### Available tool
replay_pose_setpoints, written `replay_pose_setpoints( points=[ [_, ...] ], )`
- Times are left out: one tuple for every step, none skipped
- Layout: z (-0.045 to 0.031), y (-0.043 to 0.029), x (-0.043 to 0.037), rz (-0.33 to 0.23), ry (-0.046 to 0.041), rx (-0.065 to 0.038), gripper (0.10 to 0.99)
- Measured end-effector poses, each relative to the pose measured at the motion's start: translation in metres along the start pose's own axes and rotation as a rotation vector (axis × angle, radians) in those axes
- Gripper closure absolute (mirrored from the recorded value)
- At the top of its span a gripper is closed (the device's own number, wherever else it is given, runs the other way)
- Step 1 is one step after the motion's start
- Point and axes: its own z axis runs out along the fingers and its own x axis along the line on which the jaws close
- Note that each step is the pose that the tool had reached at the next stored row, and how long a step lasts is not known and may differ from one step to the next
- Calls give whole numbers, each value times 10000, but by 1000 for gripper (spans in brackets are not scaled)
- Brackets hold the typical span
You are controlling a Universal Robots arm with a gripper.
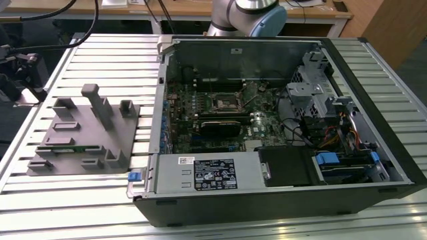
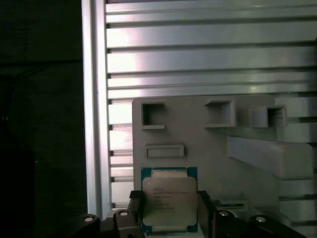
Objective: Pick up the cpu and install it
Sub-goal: 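Pick up the cpu and move it towards the insertion slot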
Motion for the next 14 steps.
replay_pose_setpoints(
  points=[
    [-15,1,0,1,-1,0,553],
    [-29,1,0,0,-1,0,553],
    [-43,2,0,0,-1,0,553],
    [-57,2,0,1,-1,0,553],
    [-73,3,0,0,0,0,553],
    [-88,4,0,0,0,0,553],
    [-105,5,0,1,0,0,553],
    [-124,6,0,0,0,0,553],
    [-144,7,0,0,1,0,553],
    [-165,9,0,0,0,0,553],
    [-187,10,0,0,0,0,553],
    [-211,11,0,0,0,0,553],
    [-234,13,0,0,0,0,553],
    [-256,14,1,1,0,0,553]
  ],
)
